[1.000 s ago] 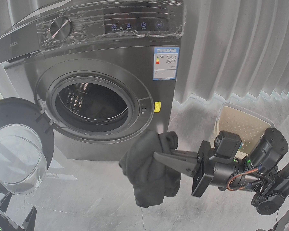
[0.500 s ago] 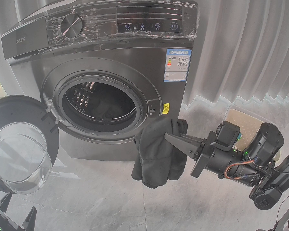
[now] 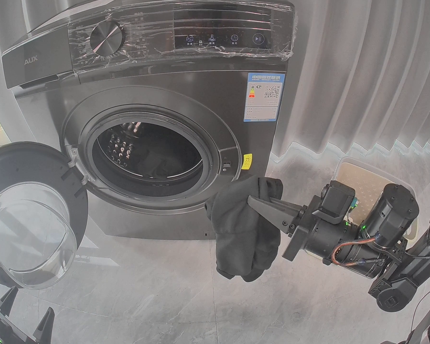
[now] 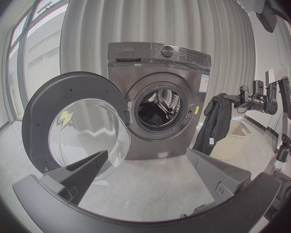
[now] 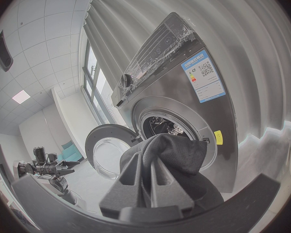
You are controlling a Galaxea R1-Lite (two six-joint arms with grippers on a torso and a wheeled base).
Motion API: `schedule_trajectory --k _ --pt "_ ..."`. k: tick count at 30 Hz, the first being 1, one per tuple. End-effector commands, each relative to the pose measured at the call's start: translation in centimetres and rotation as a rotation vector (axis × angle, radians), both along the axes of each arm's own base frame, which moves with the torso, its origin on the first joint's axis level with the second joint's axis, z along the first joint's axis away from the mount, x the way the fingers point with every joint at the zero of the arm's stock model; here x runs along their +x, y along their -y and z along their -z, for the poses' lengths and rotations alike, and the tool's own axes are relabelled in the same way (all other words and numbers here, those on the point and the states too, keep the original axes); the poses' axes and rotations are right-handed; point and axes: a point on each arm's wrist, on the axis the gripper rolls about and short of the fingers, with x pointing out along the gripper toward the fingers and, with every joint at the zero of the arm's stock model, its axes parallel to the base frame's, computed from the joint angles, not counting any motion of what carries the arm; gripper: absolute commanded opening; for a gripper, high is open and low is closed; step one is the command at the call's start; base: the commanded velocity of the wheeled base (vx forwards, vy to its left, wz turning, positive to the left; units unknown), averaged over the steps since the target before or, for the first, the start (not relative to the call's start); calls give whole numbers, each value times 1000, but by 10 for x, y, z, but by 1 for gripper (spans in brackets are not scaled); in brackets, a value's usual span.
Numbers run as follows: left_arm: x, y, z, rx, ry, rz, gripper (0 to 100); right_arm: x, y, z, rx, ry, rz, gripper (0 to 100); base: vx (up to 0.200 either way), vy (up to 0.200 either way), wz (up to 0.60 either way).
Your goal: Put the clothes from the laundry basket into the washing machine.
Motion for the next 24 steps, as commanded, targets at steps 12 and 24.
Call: schedule_trajectory --k 12,24 --pt "1 0 5 1 -18 -1 100 1 0 -1 5 1 1 0 0 0 0" --pt "1 0 5 1 -18 1 100 3 -2 -4 21 8 12 0 0 0 150"
